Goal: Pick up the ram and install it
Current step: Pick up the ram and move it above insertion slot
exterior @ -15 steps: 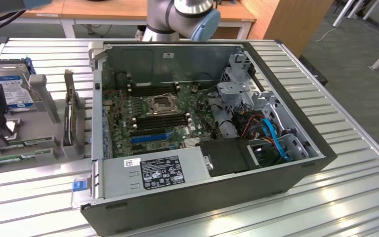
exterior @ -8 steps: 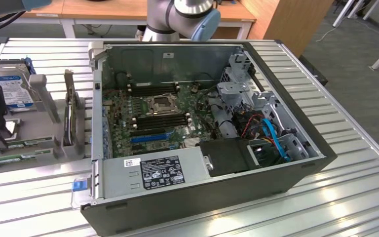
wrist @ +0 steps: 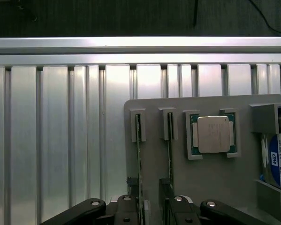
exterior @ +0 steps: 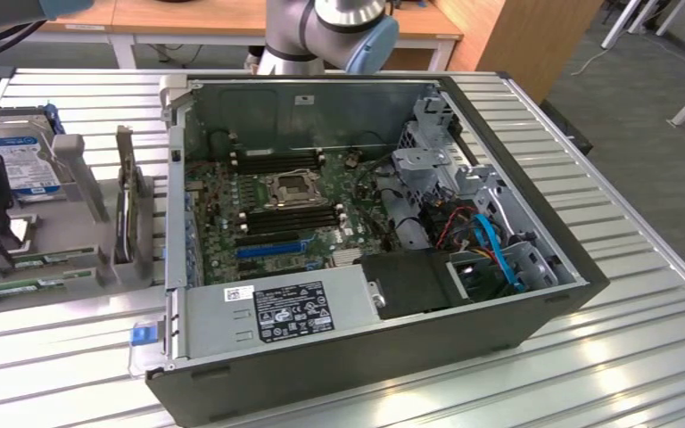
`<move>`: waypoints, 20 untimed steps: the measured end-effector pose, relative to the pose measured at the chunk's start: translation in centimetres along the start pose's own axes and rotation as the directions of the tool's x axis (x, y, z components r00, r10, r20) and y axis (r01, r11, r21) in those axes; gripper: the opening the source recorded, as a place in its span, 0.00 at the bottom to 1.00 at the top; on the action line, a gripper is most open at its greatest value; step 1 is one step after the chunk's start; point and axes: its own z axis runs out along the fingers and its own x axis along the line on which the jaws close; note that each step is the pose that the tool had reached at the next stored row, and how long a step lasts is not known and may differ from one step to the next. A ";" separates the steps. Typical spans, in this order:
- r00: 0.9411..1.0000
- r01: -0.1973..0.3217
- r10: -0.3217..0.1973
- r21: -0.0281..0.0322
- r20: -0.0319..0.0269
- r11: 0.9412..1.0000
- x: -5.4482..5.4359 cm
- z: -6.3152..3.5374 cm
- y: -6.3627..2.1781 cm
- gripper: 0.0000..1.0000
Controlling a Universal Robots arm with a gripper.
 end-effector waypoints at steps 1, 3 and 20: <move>1.000 0.000 0.000 0.000 0.000 1.000 0.0 0.04 0.00 0.31; 1.000 0.000 0.000 0.000 0.000 1.000 0.0 0.13 -0.01 0.31; 1.000 0.000 0.000 0.000 0.000 1.000 0.0 1.30 -0.06 0.31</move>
